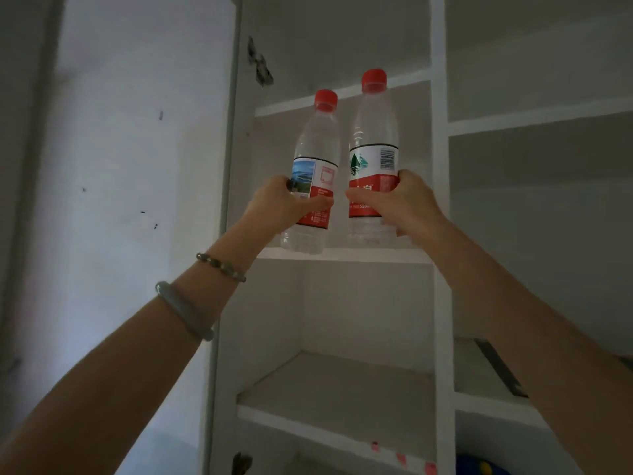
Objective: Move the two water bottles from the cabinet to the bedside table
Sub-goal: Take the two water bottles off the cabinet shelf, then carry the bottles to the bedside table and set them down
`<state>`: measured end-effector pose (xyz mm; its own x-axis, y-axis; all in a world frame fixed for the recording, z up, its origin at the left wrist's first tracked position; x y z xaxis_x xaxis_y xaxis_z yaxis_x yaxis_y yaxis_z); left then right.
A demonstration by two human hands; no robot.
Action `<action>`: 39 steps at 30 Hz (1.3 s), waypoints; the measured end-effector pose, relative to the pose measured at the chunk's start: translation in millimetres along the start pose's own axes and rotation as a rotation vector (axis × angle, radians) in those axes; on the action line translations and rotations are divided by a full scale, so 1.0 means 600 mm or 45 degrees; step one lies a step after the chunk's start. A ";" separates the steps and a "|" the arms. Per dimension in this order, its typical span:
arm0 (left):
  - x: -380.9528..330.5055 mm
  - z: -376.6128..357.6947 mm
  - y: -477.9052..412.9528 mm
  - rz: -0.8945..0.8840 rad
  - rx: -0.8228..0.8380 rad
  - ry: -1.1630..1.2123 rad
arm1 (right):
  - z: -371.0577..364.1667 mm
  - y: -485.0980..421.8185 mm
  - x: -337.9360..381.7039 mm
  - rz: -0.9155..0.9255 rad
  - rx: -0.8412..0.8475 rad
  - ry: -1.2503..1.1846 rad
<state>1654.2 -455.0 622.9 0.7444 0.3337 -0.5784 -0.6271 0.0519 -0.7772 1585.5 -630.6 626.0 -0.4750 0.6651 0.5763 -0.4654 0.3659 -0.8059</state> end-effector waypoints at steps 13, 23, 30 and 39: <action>-0.005 0.138 0.265 0.165 -0.172 -0.344 | -0.023 0.238 0.010 -0.024 0.420 -0.414; 0.011 0.276 0.461 0.313 -0.282 -0.517 | -0.098 0.415 0.081 0.006 0.696 -0.649; -0.001 0.442 0.562 0.456 -0.470 -0.610 | -0.187 0.516 0.192 0.061 0.925 -0.831; -0.051 0.700 0.706 0.623 -0.725 -0.954 | -0.312 0.685 0.409 0.119 1.211 -1.107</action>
<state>1269.5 -48.2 415.2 -0.0132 0.7037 -0.7104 -0.4757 -0.6293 -0.6145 1417.6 -195.0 410.8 -0.6947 -0.1082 0.7111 -0.5792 -0.5020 -0.6423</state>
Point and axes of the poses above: each hand's wrist, its own y-axis away from the middle knuckle, its own z-axis out of the back of the hand, x = y × z, the point moved 3 cm from there along -y, towards the middle knuckle, and after that the axes turned 5 degrees about -x, right-handed, at the moved point
